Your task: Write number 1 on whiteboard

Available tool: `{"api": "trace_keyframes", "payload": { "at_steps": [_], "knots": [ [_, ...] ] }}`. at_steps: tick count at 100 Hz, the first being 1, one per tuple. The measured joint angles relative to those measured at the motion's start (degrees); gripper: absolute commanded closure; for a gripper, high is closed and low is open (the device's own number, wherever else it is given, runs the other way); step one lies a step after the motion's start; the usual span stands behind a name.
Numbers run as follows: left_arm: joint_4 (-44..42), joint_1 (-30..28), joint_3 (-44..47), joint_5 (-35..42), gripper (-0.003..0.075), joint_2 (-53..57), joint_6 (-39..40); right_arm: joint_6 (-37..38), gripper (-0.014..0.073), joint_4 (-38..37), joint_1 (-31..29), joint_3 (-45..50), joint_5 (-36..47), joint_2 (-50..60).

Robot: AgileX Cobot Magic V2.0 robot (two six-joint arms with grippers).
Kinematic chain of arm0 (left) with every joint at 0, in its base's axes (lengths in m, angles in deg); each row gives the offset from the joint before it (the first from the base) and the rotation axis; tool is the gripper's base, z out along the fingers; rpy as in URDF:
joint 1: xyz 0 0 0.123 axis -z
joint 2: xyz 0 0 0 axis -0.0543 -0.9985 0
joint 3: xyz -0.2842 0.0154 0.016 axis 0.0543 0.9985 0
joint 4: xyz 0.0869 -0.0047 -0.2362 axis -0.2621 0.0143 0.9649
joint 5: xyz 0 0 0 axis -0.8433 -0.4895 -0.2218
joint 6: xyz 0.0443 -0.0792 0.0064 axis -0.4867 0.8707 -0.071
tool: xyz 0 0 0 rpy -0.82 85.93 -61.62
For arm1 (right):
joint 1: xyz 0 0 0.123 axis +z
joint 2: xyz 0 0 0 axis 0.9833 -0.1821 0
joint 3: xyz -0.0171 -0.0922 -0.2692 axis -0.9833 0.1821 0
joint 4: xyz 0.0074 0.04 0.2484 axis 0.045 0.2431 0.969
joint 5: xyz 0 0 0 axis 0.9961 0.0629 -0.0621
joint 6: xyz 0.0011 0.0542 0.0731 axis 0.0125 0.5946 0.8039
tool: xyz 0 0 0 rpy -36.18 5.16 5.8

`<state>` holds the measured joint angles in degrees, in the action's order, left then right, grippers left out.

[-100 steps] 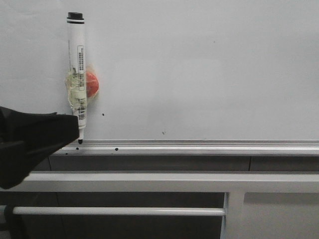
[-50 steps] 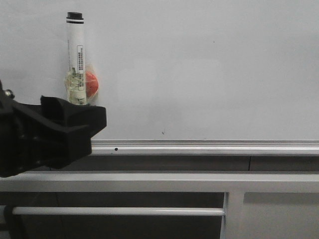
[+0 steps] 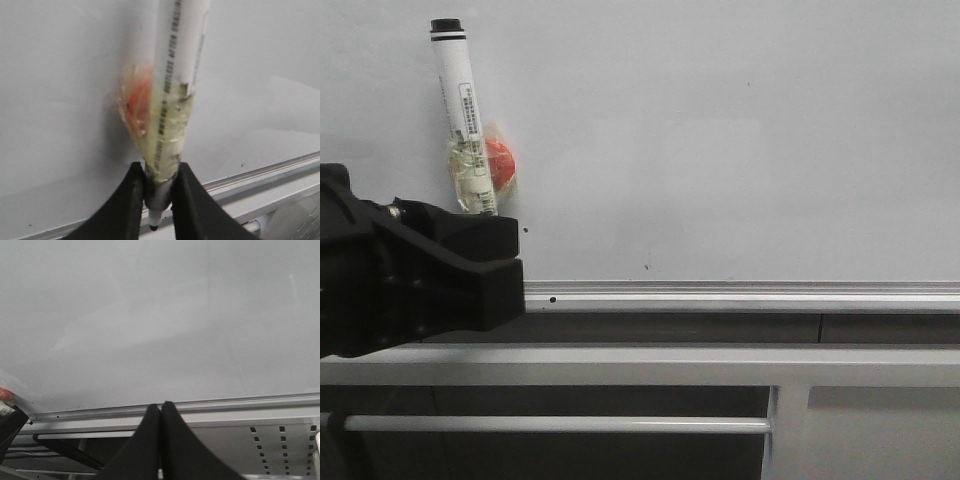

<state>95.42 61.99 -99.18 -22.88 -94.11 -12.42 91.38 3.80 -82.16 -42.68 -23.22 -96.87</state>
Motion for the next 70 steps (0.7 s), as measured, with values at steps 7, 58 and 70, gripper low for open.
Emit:
{"api": "trace_keyframes", "payload": {
  "at_steps": [7,58,70],
  "knots": [
    [-0.9,0.0,0.0,0.5,0.0741,0.0,0.0,0.0,0.0657,0.0,0.0,0.0,0.0,0.0],
    [-24.6,0.0,0.0,-0.6,0.0741,0.0,-3.7,0.0,0.0657,0.4,0.3,0.0,4.4,-0.2],
    [-26.2,0.0,-1.3,-7.5,0.0741,0.5,-5.2,0.0,0.0657,0.9,3.3,0.0,5.0,-0.2]
  ]
}}
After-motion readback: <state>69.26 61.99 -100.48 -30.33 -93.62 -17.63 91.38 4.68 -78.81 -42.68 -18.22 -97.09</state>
